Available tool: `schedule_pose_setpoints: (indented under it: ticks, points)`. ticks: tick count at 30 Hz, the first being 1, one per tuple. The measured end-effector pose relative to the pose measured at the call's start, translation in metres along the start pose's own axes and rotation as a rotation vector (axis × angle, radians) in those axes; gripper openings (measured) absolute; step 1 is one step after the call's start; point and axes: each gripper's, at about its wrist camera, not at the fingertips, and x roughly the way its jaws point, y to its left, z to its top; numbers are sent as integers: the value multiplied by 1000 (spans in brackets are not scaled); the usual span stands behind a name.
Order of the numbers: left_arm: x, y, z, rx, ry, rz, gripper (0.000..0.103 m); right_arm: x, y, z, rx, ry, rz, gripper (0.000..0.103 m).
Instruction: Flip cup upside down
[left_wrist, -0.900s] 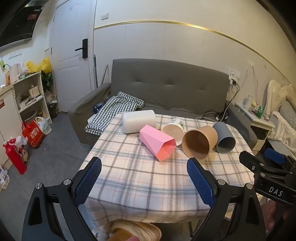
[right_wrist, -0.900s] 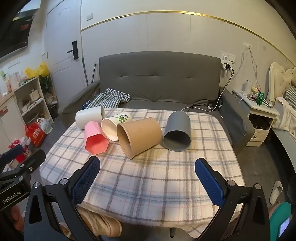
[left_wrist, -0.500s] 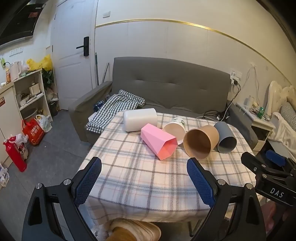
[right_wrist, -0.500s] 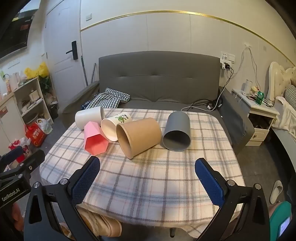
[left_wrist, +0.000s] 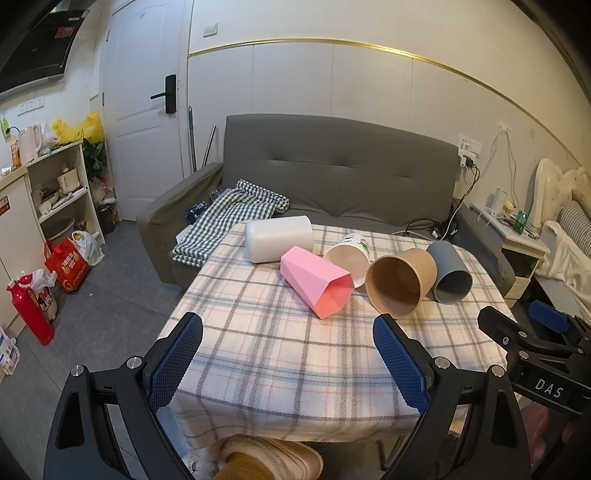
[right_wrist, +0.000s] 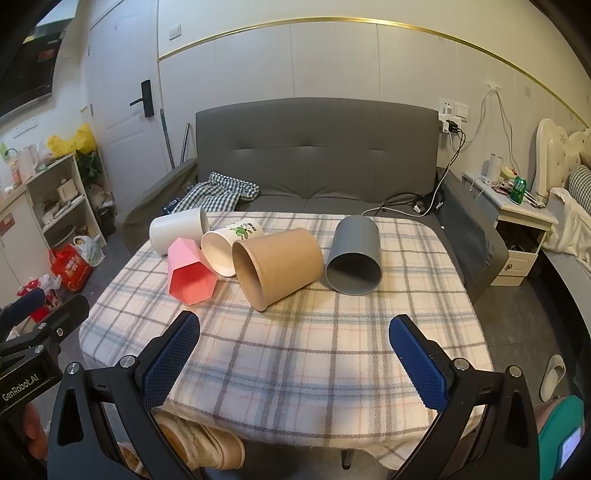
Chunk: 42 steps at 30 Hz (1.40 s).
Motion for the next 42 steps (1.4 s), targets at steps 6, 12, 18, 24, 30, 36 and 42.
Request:
schedule_pose_setpoints:
  ticks: [6, 12, 18, 24, 30, 36, 42]
  points:
    - [1, 0, 0, 3, -1, 2, 96, -1, -1, -2, 3, 3, 4, 103]
    - [0, 0, -1, 2, -2, 1, 96, 1, 2, -3, 1, 4, 0, 103]
    - [1, 1, 0, 5, -1, 2, 96, 0, 3, -2, 4, 1, 2, 103]
    - [1, 0, 0, 3, 0, 2, 96, 0, 3, -2, 3, 4, 1, 103]
    - [1, 0, -1, 6, -1, 5, 96, 0, 3, -2, 3, 3, 2, 103]
    - [1, 0, 0, 4, 1, 5, 96, 0, 2, -2, 6, 6, 5, 103]
    - [1, 0, -2, 5, 4, 6, 96, 2, 2, -2, 7, 6, 6, 103]
